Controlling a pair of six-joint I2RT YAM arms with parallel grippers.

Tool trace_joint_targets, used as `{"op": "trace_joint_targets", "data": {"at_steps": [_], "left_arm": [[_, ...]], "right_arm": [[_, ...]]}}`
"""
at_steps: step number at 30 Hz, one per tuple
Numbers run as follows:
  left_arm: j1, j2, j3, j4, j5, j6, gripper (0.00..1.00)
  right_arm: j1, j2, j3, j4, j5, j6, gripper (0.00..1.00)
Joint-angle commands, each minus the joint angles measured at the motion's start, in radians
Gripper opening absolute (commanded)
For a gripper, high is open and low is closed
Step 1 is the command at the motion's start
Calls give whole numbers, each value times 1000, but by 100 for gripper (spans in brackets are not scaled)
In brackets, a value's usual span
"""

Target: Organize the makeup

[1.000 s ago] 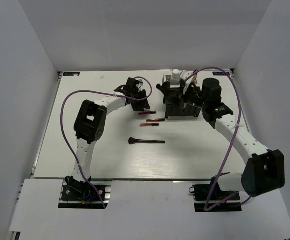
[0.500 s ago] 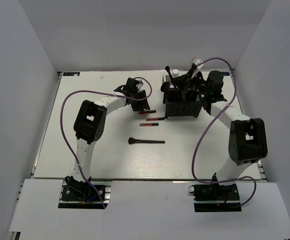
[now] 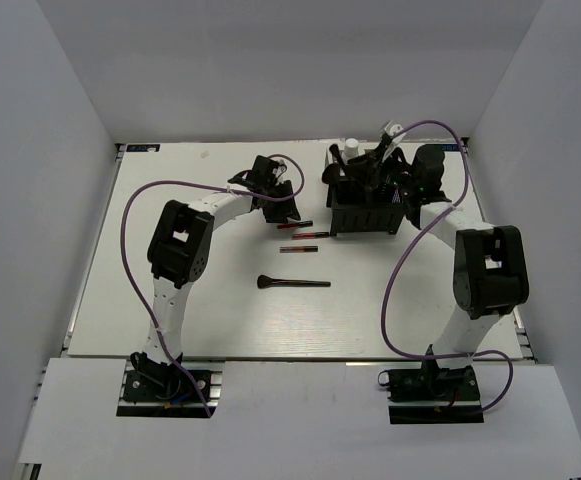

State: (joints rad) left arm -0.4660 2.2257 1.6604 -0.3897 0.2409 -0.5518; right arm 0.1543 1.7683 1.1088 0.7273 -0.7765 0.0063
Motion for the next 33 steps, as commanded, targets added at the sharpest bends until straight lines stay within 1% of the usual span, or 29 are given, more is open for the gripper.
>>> {"op": "trace_joint_targets", "data": {"at_steps": [1, 5, 8, 9, 10, 11, 12, 13, 14, 15, 16, 17, 18, 19, 20, 21, 22, 23, 24, 25, 26, 27, 28, 31, 33], "left_arm": [[0, -51, -10, -74, -9, 4, 54], [0, -46, -7, -75, -9, 4, 54], [0, -46, -8, -75, -6, 4, 54], [0, -46, -10, -75, -6, 4, 54], [0, -46, -10, -75, -8, 4, 54], [0, -47, -8, -74, -5, 4, 54], [0, -49, -11, -72, -6, 4, 54], [0, -51, -11, -72, -3, 4, 54], [0, -52, -11, -71, -2, 4, 54], [0, -54, -13, -72, -3, 4, 54], [0, -55, -14, -67, 0, 4, 54], [0, -57, -19, -61, -2, 4, 54], [0, -57, -25, -61, 0, 4, 54], [0, -57, -27, -58, 0, 3, 54], [0, -57, -30, -54, 4, 0, 54], [0, -54, -30, -52, 5, -2, 54], [-9, -54, -30, -52, 5, 0, 54], [-10, -54, -28, -52, 5, -2, 54], [-10, -51, -27, -52, 5, -2, 54], [-10, -49, -28, -52, 5, -2, 54], [-10, -49, -28, -55, 6, -2, 54], [-10, -49, -34, -54, 5, -2, 54], [-10, -51, -34, -52, 5, -3, 54], [-10, -55, -42, -49, 5, -3, 54], [-10, -55, -42, -49, 5, -3, 54]], "right_arm": [[-13, 2, -3, 63, -18, -40, 36], [-24, -1, -3, 40, -30, -57, 41], [-32, -12, -9, 41, -50, -54, 40], [-36, -30, -9, 47, -61, -51, 37], [-36, -41, -10, 50, -111, -55, 34], [-38, -74, -10, 35, -153, -71, 25], [-35, -93, -1, 3, -200, -93, 20], [-32, -107, 12, -58, -331, -188, 13], [-24, -125, 37, -256, -395, -251, 2], [-9, -132, 95, -396, -477, -325, 0], [-1, -132, 132, -571, -495, -584, 0], [34, -132, 172, -1013, -488, -780, 0], [56, -125, 225, -1190, -465, -969, 0], [121, -118, 230, -1314, -395, -1196, 6], [149, -107, 227, -1391, -351, -1236, 14], [169, -102, 197, -1446, -269, -1240, 18], [233, -102, 178, -1450, -229, -1238, 22], [250, -107, 149, -1436, -202, -1208, 35], [266, -113, 125, -1419, -135, -1188, 39], [313, -121, 77, -1363, -109, -1162, 47], [332, -141, 51, -1329, -81, -1093, 52], [359, -150, 33, -1266, -16, -1067, 56], [390, -164, -1, -1249, 3, -1054, 58], [456, -171, -44, -1194, 92, -1016, 59], [491, -150, -56, -1145, 167, -958, 60]]}}
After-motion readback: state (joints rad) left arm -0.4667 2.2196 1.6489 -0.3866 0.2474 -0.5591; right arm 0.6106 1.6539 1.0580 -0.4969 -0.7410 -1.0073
